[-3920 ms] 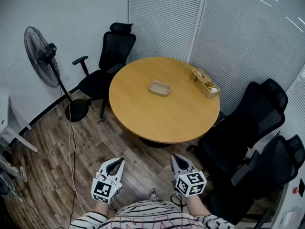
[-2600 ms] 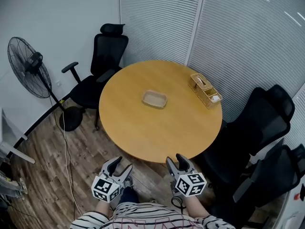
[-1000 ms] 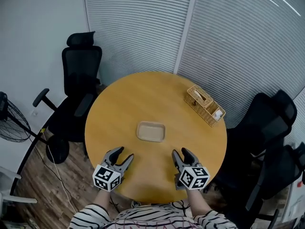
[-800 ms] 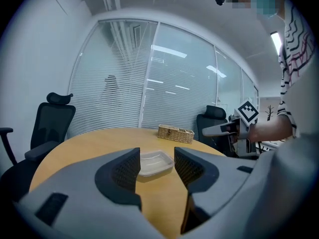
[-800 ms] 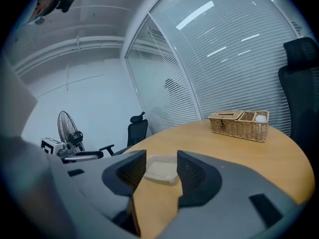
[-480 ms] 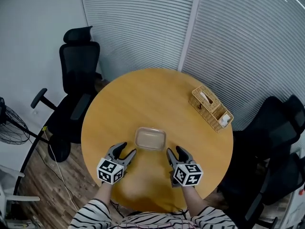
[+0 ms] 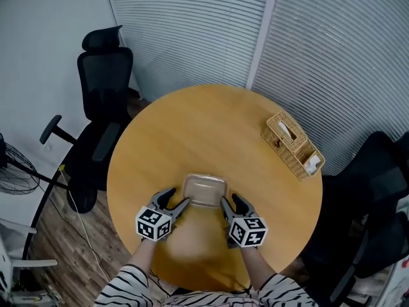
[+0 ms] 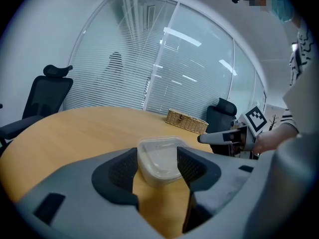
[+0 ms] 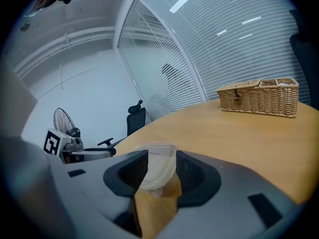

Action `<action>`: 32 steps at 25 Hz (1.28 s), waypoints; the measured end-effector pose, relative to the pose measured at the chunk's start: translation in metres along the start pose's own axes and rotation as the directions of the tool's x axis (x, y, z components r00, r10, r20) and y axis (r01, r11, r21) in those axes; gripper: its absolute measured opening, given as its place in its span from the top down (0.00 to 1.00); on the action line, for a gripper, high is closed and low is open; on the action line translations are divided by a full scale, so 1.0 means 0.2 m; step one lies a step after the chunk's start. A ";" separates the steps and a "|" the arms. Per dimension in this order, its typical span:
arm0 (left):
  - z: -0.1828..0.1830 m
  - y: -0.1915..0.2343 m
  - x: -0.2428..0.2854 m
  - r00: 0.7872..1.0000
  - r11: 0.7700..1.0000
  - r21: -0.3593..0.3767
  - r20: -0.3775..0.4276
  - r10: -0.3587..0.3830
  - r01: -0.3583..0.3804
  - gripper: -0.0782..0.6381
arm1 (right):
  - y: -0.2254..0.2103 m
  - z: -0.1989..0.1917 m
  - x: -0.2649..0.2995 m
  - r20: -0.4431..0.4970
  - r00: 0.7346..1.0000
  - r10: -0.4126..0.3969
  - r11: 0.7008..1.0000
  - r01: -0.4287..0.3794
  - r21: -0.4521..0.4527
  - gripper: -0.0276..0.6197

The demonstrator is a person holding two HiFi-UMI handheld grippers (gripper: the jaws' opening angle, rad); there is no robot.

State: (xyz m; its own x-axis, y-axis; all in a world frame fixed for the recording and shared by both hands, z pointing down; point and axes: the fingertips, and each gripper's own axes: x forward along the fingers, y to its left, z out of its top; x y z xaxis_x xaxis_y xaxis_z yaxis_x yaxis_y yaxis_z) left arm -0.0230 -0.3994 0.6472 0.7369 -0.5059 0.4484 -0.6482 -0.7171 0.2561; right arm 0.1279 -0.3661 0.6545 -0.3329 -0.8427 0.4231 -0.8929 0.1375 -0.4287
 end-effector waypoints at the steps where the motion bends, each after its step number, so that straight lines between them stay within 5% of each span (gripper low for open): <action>1: -0.01 0.01 0.02 1.000 1.000 -0.009 -0.006 -0.001 0.000 0.57 | -0.01 -0.01 0.02 -0.003 1.000 0.002 1.000 -0.002 0.003 0.69; 9: -0.08 0.08 0.12 1.000 0.997 -0.080 -0.026 0.018 -0.020 0.55 | -0.01 -0.06 0.12 -0.010 1.000 -0.011 1.000 0.010 -0.019 0.70; 17: -0.09 0.05 0.17 0.999 0.992 -0.122 -0.016 -0.036 0.034 0.55 | -0.02 -0.06 0.14 -0.003 1.000 -0.020 1.000 0.020 -0.017 0.71; 32: -0.05 -0.01 0.13 0.999 0.998 -0.056 -0.014 -0.032 0.032 0.55 | 0.00 -0.05 0.10 0.012 1.000 -0.026 1.000 0.026 0.013 0.72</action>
State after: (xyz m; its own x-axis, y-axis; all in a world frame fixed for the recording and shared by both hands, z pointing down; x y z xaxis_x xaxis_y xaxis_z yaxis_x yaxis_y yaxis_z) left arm -0.0045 -0.4054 0.6675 0.7548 -0.4759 0.4514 -0.6343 -0.7049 0.3175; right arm 0.1172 -0.3780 0.6712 -0.3057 -0.8522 0.4247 -0.8972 0.1085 -0.4281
